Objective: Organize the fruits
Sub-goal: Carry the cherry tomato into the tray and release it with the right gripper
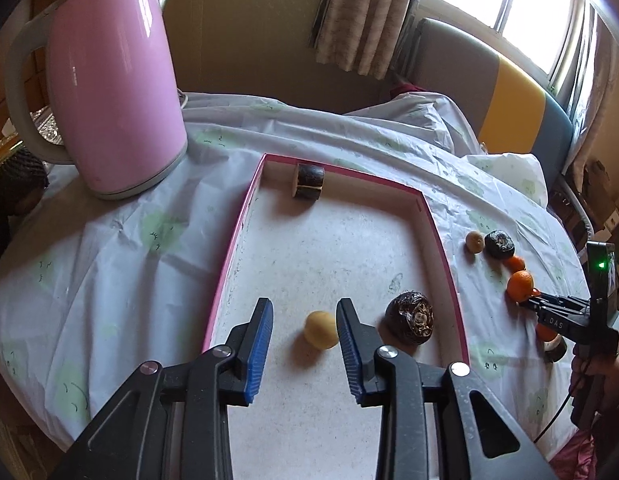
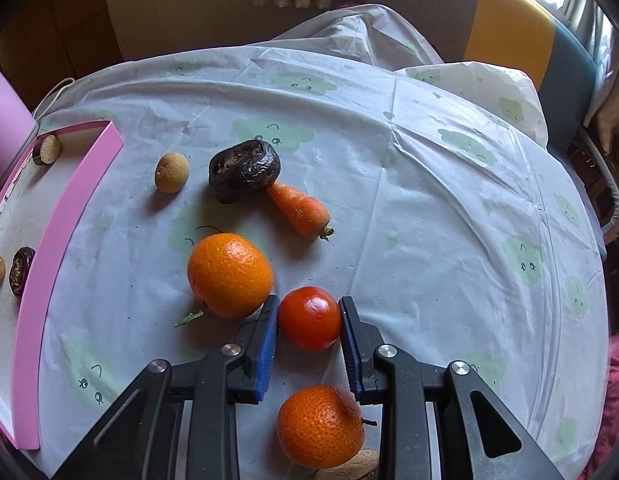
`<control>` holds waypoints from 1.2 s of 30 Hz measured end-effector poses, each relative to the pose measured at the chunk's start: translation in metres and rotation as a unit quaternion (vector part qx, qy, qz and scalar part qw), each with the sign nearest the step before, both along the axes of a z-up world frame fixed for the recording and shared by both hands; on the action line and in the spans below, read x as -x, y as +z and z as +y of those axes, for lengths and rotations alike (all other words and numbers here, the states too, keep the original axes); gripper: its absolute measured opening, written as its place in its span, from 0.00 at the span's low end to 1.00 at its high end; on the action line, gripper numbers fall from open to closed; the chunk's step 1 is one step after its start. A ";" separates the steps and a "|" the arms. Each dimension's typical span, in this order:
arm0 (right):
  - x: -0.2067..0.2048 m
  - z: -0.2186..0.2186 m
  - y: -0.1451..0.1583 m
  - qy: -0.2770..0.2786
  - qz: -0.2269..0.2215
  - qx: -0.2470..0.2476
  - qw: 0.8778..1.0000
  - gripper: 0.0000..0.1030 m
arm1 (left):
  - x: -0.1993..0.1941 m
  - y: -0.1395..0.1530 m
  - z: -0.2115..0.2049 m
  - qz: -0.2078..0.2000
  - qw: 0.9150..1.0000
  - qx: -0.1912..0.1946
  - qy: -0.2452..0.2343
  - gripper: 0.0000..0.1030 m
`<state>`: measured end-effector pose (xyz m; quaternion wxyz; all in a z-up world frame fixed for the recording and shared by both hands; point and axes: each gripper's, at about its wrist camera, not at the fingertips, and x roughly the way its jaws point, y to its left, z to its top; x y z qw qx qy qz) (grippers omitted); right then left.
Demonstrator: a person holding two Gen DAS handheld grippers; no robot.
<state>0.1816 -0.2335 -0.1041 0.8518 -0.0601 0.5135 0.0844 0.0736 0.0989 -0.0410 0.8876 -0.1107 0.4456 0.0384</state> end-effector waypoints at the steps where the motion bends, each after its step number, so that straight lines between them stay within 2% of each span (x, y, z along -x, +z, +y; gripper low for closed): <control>1: 0.001 0.000 0.000 -0.001 -0.003 0.000 1.000 0.29 | 0.003 0.001 0.000 0.000 1.000 -0.001 0.004 0.32; 14: 0.023 0.007 0.007 -0.020 -0.040 0.013 0.999 0.27 | 0.030 0.009 -0.011 -0.011 1.000 -0.016 -0.006 0.32; 22: 0.049 0.006 0.036 -0.036 -0.090 -0.002 0.995 0.27 | 0.038 0.011 -0.015 -0.020 1.000 -0.015 -0.011 0.32; 26: 0.071 0.025 0.058 -0.009 -0.120 -0.024 0.992 0.27 | 0.039 0.009 -0.017 -0.018 1.000 -0.018 -0.012 0.32; 29: 0.085 0.050 0.069 0.030 -0.126 -0.056 0.990 0.27 | 0.040 0.008 -0.016 -0.018 1.000 -0.017 -0.010 0.32; 32: 0.098 0.080 0.073 0.072 -0.119 -0.089 0.986 0.27 | 0.041 0.007 -0.014 -0.019 1.000 -0.016 -0.009 0.32; 36: 0.110 0.119 0.068 0.123 -0.088 -0.134 0.979 0.27 | 0.043 0.006 -0.007 -0.019 1.000 -0.011 -0.002 0.32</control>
